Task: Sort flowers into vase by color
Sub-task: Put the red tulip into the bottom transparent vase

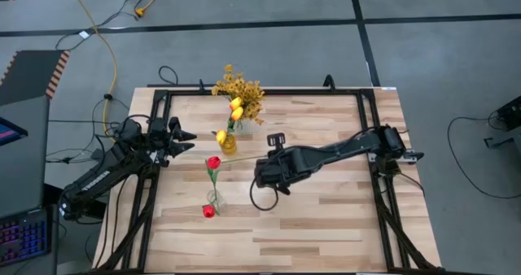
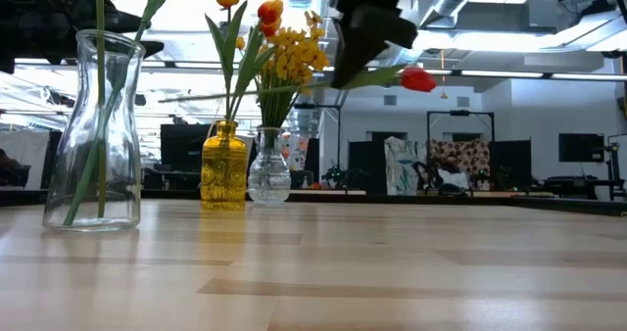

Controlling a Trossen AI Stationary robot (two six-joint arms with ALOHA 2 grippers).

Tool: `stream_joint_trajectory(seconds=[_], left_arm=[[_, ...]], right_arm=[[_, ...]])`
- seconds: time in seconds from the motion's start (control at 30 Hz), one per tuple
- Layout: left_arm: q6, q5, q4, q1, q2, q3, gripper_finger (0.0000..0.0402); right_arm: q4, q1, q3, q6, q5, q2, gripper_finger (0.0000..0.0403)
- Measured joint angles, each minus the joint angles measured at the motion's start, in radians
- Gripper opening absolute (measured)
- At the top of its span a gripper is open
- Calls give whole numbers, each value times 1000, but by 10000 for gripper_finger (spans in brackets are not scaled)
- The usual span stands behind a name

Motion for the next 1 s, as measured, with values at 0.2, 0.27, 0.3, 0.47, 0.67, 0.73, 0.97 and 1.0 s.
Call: stream_joint_trajectory(seconds=[0.2,0.27,0.3,0.47,0.67,0.73,0.97,1.0], left_arm=[[0,-7,0,0,0,0,160],[0,-7,0,0,0,0,160],[0,-7,0,0,0,0,160],[0,-8,0,-5,0,0,160],[24,-73,-1,-73,2,0,160],[55,-102,0,-108,15,0,160],[115,-203,-1,-232,102,0,160],[127,-216,-1,-248,117,0,160]], right_arm=[[152,-26,0,-110,-1,0,40],[199,-34,0,-151,-6,0,40],[219,-39,0,-167,-8,0,40],[301,-57,0,-205,-11,0,40],[309,-72,0,-205,-58,-1,40],[321,-72,0,-205,-73,-1,40],[370,-72,0,-242,-77,-1,40],[374,-72,0,-249,-77,-1,40]])
